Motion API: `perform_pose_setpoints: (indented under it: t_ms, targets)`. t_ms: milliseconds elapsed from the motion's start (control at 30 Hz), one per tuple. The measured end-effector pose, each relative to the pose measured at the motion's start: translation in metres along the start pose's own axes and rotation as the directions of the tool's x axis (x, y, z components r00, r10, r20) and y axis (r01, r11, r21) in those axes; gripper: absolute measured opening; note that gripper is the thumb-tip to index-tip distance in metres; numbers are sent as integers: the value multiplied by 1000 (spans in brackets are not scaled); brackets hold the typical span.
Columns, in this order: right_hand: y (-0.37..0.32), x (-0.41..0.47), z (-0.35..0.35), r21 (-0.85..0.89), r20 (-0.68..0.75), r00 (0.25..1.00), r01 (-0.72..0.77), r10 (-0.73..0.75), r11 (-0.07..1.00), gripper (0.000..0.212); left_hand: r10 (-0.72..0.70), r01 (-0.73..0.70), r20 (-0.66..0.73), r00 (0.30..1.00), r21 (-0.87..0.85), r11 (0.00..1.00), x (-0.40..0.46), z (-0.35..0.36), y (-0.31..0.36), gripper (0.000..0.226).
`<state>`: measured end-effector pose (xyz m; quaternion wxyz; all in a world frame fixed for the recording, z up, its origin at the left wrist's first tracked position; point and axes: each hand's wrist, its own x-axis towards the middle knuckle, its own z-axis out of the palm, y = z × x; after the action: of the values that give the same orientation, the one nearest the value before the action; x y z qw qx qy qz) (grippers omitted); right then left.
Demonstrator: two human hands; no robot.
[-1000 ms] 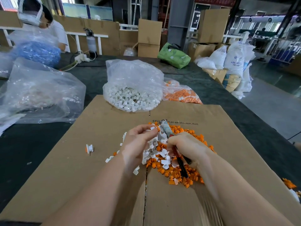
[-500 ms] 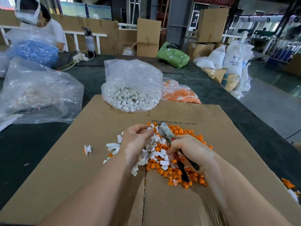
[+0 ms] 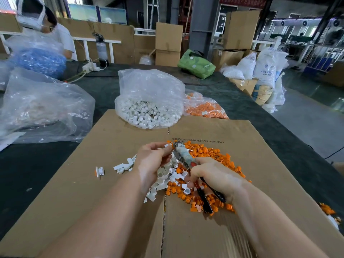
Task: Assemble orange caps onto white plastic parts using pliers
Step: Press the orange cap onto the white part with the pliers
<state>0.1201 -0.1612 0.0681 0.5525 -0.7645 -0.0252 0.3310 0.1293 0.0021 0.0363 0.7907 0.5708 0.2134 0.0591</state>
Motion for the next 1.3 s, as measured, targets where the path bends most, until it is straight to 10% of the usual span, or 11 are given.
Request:
perform_pose_setpoints:
  t_ms: [300, 967, 1133, 1300]
  targets:
    - [-5, -4, 5, -211, -59, 995, 66, -81, 975, 3, -11, 11, -3, 1000, -33, 999, -4, 3, 0, 10]
    - [13, 1, 6, -334, -222, 929, 214, -297, 918, 20, 58, -58, -82, 995, 9, 998, -8, -1, -4, 7]
    - [26, 17, -8, -733, -455, 728, 21, -512, 680, 50, 83, -85, 20, 996, 119, 989, -15, -8, -6, 17]
    - [46, 34, -15, -884, -407, 718, -154, -565, 441, 56, 106, -139, 152, 983, 220, 966, -27, -5, -12, 22]
